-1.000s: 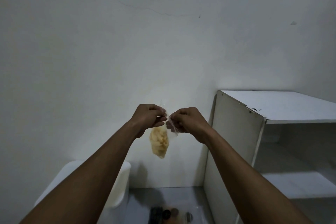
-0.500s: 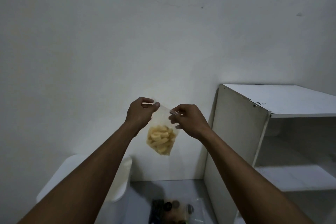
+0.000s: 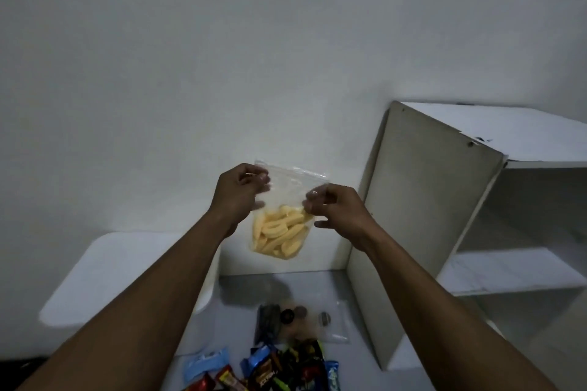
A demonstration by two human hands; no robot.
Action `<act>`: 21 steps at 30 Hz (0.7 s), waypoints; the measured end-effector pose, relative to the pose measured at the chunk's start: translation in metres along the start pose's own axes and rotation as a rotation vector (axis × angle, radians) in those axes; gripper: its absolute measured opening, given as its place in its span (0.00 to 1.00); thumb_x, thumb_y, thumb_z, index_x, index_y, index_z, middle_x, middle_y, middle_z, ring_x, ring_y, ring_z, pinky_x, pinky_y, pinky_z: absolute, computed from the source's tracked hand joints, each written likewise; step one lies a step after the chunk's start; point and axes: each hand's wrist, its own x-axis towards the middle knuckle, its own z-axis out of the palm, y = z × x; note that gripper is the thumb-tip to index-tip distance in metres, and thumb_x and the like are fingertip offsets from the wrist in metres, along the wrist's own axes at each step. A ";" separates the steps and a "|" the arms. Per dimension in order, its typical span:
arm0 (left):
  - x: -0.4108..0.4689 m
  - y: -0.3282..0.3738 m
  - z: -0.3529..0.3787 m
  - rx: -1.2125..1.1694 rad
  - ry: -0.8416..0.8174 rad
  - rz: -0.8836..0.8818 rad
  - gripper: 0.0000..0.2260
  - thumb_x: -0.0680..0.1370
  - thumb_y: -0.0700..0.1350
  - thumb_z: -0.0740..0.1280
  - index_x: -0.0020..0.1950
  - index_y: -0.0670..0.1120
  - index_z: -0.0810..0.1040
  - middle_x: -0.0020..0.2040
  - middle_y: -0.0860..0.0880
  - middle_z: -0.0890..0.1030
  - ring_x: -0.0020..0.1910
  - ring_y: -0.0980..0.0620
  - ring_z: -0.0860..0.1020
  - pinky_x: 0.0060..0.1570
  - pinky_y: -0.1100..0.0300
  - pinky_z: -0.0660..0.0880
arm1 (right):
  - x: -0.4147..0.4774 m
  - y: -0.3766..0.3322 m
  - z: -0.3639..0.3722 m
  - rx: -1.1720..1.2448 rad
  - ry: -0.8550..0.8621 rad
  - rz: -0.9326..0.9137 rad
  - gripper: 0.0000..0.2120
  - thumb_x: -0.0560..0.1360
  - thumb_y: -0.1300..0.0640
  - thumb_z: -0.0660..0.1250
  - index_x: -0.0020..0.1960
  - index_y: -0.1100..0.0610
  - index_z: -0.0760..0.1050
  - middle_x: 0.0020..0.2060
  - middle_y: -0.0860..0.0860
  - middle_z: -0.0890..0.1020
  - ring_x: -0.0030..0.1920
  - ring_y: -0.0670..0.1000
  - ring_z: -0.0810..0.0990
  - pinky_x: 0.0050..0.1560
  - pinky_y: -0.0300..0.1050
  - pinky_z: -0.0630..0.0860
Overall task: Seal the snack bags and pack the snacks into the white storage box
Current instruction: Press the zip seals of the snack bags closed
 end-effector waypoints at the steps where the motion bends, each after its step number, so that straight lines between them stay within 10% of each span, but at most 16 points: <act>1: 0.002 -0.010 0.001 0.013 0.018 -0.006 0.04 0.79 0.38 0.68 0.47 0.46 0.81 0.47 0.45 0.84 0.48 0.47 0.84 0.53 0.43 0.79 | 0.003 0.011 0.002 0.018 0.013 0.017 0.08 0.75 0.68 0.70 0.53 0.62 0.80 0.49 0.59 0.85 0.51 0.56 0.83 0.54 0.59 0.81; 9: 0.009 -0.114 0.010 0.030 0.063 -0.324 0.07 0.80 0.44 0.65 0.55 0.48 0.81 0.53 0.50 0.84 0.53 0.49 0.82 0.47 0.50 0.79 | 0.043 0.091 0.013 0.073 0.034 0.094 0.05 0.76 0.66 0.71 0.47 0.58 0.82 0.48 0.62 0.83 0.49 0.54 0.82 0.53 0.58 0.82; 21: 0.051 -0.276 0.023 0.221 0.402 -0.254 0.04 0.78 0.50 0.69 0.50 0.51 0.80 0.45 0.54 0.82 0.48 0.52 0.80 0.54 0.56 0.77 | 0.122 0.262 0.067 -0.043 -0.019 0.282 0.08 0.69 0.54 0.75 0.47 0.50 0.80 0.46 0.53 0.85 0.48 0.55 0.86 0.50 0.62 0.83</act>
